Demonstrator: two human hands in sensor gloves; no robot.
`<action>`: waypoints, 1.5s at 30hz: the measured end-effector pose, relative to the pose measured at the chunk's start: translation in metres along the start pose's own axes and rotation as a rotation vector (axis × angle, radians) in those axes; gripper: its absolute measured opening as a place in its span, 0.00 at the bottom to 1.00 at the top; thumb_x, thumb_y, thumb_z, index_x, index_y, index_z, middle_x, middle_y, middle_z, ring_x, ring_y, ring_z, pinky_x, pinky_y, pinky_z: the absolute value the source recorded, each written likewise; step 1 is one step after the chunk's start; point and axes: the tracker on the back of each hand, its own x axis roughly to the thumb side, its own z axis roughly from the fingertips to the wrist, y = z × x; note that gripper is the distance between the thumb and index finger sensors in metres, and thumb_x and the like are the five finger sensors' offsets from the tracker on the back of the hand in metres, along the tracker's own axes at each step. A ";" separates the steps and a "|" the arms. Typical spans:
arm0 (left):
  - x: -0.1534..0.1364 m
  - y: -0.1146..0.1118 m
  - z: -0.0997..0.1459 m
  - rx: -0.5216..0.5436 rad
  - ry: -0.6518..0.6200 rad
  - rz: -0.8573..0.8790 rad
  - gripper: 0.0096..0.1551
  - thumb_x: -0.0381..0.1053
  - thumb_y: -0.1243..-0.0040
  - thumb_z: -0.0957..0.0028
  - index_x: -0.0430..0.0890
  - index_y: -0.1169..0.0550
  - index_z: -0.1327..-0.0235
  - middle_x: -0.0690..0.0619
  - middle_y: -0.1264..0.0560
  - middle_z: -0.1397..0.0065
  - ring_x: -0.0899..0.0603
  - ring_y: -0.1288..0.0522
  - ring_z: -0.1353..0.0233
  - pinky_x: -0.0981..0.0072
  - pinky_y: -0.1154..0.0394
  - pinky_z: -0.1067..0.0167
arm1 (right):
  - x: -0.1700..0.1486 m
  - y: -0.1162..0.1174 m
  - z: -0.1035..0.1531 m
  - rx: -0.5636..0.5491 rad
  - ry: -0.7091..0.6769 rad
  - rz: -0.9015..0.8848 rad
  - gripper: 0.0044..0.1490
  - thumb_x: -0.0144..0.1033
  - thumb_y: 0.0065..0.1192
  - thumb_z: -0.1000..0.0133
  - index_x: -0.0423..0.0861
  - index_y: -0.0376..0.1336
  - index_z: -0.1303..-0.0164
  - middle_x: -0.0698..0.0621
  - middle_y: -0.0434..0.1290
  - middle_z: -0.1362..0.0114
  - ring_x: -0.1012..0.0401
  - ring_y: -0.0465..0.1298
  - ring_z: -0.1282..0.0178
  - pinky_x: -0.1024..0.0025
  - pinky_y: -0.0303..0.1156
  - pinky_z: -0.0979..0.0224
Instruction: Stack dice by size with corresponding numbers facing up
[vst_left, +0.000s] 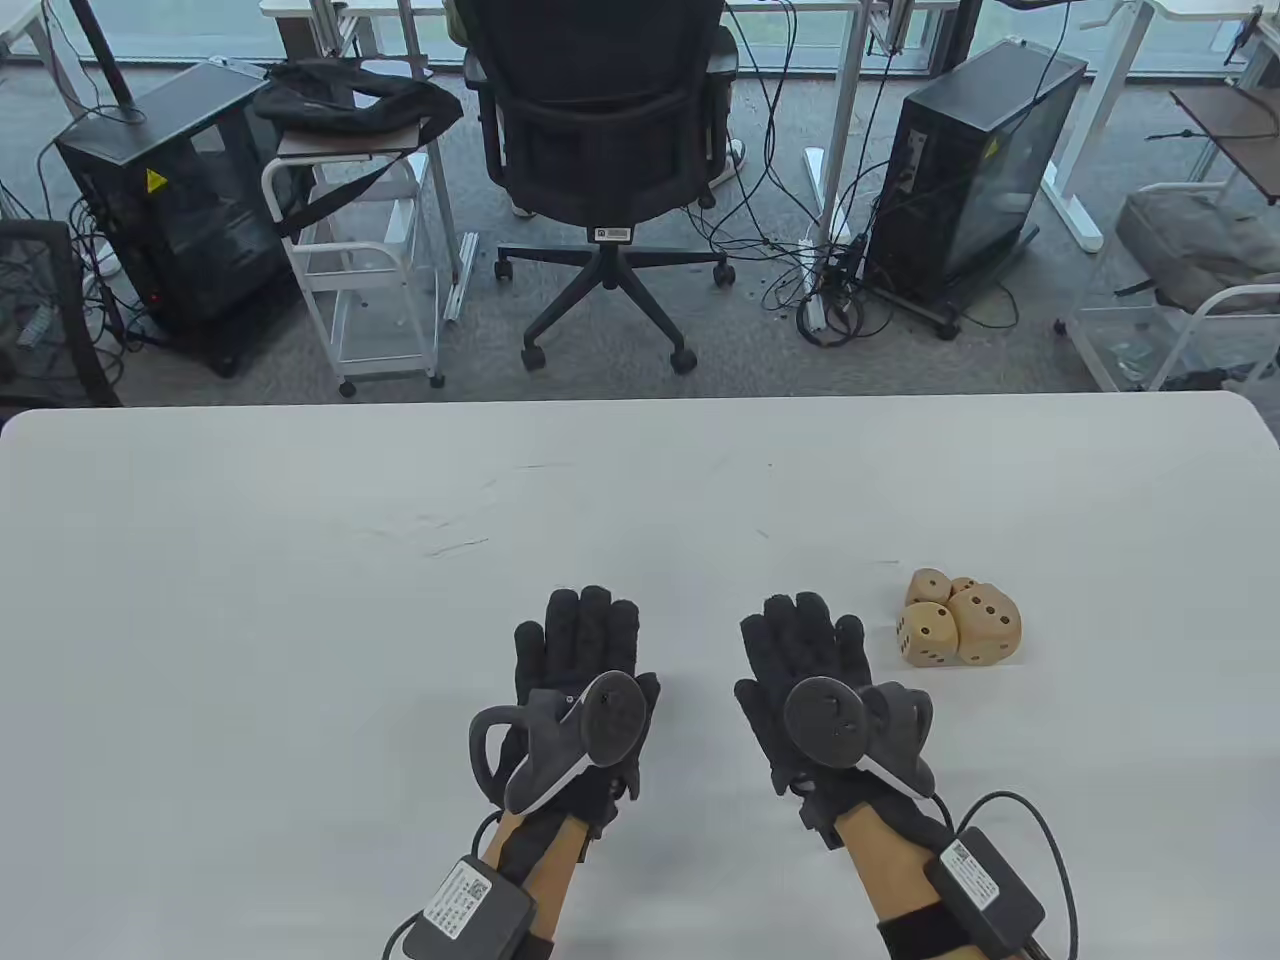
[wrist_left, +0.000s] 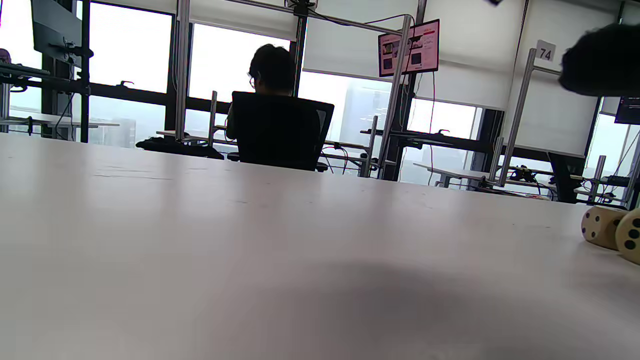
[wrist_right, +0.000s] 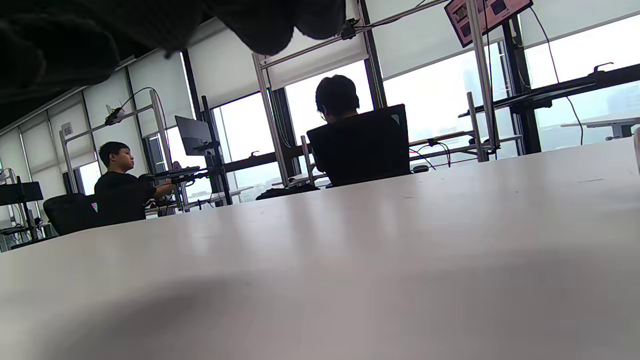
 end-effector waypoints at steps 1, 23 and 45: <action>0.000 0.000 0.000 -0.002 0.001 0.002 0.38 0.68 0.58 0.45 0.61 0.51 0.24 0.60 0.57 0.13 0.47 0.65 0.14 0.49 0.68 0.23 | 0.000 0.001 0.000 0.006 -0.002 0.002 0.39 0.57 0.53 0.45 0.54 0.53 0.24 0.50 0.51 0.15 0.52 0.42 0.16 0.49 0.37 0.22; -0.002 -0.004 -0.006 -0.032 -0.008 0.015 0.38 0.68 0.58 0.45 0.60 0.51 0.24 0.60 0.57 0.13 0.47 0.64 0.14 0.49 0.67 0.22 | -0.065 -0.029 -0.010 -0.072 0.251 -0.093 0.40 0.57 0.56 0.45 0.54 0.54 0.23 0.50 0.51 0.14 0.52 0.41 0.16 0.49 0.36 0.21; -0.009 0.001 -0.004 -0.019 0.009 0.041 0.39 0.69 0.57 0.45 0.60 0.51 0.23 0.60 0.56 0.13 0.46 0.64 0.14 0.48 0.67 0.22 | -0.203 -0.008 0.009 0.006 0.790 -0.238 0.38 0.56 0.61 0.45 0.70 0.51 0.24 0.49 0.40 0.13 0.46 0.34 0.16 0.40 0.33 0.22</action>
